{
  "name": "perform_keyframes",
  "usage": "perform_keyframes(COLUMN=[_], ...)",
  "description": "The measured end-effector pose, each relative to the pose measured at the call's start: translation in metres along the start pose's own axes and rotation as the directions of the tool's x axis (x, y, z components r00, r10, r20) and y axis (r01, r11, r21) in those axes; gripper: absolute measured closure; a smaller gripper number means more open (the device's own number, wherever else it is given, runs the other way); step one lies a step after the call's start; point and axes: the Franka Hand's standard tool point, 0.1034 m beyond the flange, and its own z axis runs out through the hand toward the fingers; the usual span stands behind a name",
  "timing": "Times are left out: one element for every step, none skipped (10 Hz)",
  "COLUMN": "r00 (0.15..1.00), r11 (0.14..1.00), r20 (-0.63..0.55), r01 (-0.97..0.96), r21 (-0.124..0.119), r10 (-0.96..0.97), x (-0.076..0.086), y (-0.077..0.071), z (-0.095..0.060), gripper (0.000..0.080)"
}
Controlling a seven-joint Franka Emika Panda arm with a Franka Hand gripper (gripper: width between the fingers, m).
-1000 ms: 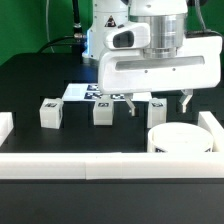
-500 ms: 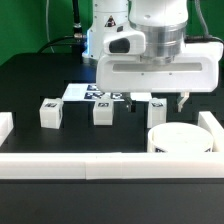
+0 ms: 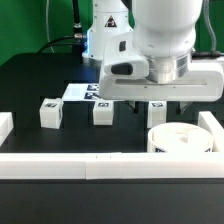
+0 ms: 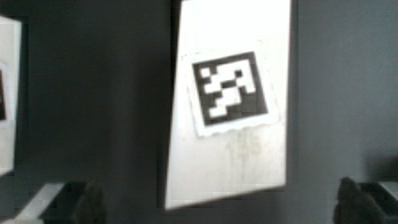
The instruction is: Assemble stool
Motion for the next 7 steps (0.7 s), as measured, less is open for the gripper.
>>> perform_keyframes(r00=[0.998,0.993,0.98,0.963,0.947,0.935,0.914], r11=[1.0,1.0,1.0,1.0,1.0,0.999,0.999], r20=[0.06,0.119,0.2,0.269,0.321,0.354,0.406], r01=[-0.002,-0.001,0.002,0.005,0.01,0.013,0.017], r21=[-0.004,-0.009,-0.016,-0.021,-0.026,-0.029,-0.034], r10=[0.002,0.002,0.001,0.001,-0.001,-0.002,-0.002], x=[0.002,0.0,-0.004,-0.006,-0.005,-0.005,-0.009], y=[-0.001,-0.001,-0.001,-0.001,-0.002,-0.002,-0.003], z=[0.003,0.006,0.009,0.01,0.013,0.016,0.021], gripper=[0.015,0.015,0.015,0.015,0.015,0.015,0.015])
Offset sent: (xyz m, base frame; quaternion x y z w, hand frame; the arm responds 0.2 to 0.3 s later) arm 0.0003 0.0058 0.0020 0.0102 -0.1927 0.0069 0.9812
